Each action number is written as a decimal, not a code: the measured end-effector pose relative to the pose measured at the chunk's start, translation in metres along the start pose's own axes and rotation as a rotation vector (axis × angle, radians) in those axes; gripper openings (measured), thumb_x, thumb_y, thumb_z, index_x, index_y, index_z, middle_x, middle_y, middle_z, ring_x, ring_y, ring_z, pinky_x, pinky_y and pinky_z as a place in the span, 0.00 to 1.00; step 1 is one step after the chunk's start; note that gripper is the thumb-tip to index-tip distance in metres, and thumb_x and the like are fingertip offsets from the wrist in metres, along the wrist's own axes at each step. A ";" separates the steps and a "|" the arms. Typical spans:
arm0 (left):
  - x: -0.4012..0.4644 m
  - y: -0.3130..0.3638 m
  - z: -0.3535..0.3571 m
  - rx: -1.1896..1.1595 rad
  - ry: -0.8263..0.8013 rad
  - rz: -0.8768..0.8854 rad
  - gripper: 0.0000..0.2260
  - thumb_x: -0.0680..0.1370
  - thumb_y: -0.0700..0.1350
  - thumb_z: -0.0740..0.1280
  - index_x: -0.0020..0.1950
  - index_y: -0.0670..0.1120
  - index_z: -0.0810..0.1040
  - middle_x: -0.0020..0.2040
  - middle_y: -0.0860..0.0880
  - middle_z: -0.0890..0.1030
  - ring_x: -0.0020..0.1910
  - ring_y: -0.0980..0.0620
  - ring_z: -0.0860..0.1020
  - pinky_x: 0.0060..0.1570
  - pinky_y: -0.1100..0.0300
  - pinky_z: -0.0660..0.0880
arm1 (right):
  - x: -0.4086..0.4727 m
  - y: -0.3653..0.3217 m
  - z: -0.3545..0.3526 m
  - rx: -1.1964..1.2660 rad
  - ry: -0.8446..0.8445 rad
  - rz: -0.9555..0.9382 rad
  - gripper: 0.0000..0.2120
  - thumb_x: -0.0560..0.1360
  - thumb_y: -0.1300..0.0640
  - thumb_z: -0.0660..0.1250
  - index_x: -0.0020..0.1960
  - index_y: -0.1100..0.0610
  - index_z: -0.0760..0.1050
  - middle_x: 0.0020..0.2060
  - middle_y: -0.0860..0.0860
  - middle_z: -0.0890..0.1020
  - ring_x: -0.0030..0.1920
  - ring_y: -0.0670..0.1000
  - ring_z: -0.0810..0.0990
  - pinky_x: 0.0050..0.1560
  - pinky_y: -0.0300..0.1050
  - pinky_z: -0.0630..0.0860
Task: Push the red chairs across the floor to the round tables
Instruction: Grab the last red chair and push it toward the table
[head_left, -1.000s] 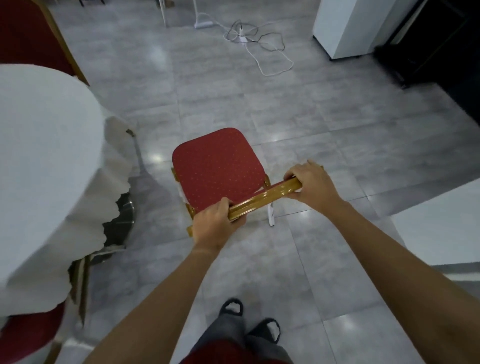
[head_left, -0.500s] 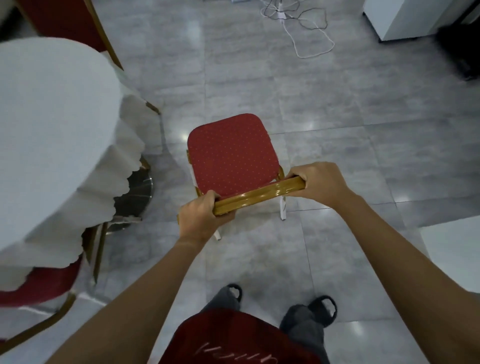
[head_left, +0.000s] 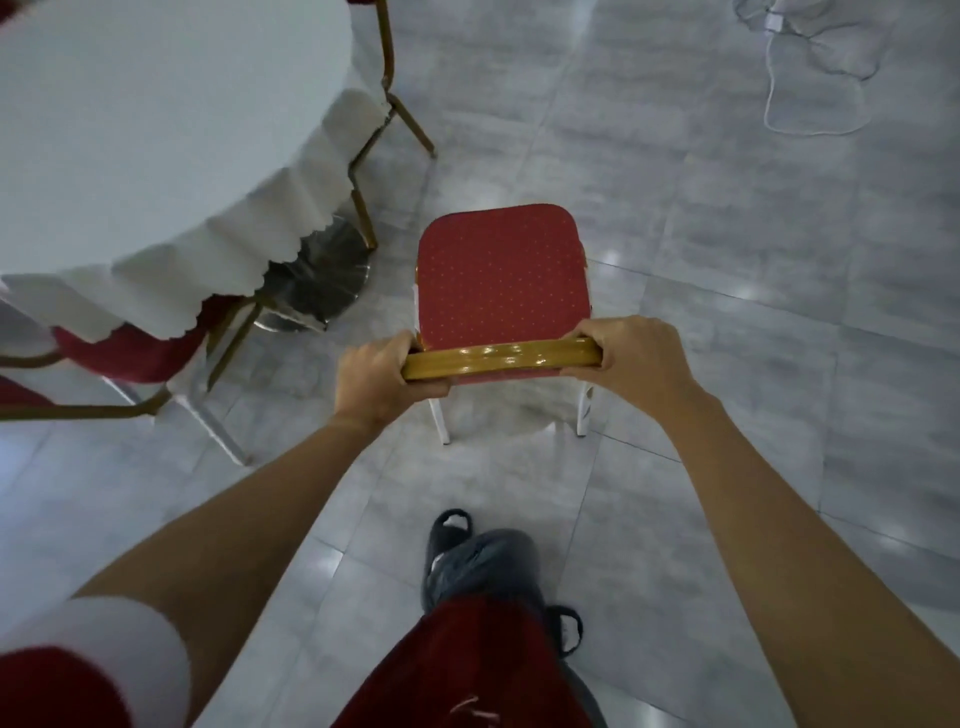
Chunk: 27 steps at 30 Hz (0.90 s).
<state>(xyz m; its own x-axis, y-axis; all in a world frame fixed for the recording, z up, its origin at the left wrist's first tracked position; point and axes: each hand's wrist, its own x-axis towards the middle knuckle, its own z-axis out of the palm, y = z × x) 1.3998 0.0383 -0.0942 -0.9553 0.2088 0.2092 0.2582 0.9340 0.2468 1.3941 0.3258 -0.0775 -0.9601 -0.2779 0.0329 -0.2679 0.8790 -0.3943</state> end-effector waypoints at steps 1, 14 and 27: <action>-0.002 0.009 0.001 -0.003 -0.008 -0.027 0.20 0.62 0.55 0.79 0.41 0.41 0.79 0.34 0.44 0.83 0.31 0.45 0.80 0.31 0.57 0.76 | -0.002 0.006 -0.003 0.008 -0.005 -0.013 0.15 0.65 0.41 0.73 0.47 0.48 0.81 0.34 0.46 0.84 0.35 0.49 0.80 0.40 0.44 0.78; 0.012 0.087 0.031 -0.040 0.115 -0.085 0.36 0.68 0.74 0.55 0.40 0.41 0.79 0.31 0.46 0.82 0.28 0.49 0.79 0.30 0.57 0.78 | 0.020 0.101 -0.036 -0.091 -0.012 -0.333 0.13 0.66 0.40 0.72 0.44 0.48 0.83 0.29 0.49 0.84 0.30 0.51 0.81 0.34 0.40 0.73; 0.080 0.191 0.073 -0.010 0.146 -0.250 0.25 0.64 0.65 0.66 0.38 0.41 0.79 0.29 0.47 0.81 0.25 0.48 0.78 0.26 0.57 0.76 | 0.085 0.226 -0.087 -0.049 0.021 -0.713 0.15 0.69 0.40 0.70 0.41 0.51 0.84 0.29 0.47 0.84 0.27 0.47 0.81 0.24 0.39 0.76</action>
<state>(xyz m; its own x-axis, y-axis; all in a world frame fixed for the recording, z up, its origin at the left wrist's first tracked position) 1.3624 0.2540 -0.0991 -0.9590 -0.0724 0.2740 0.0190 0.9482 0.3171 1.2446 0.5344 -0.0836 -0.5510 -0.7844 0.2849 -0.8337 0.5028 -0.2283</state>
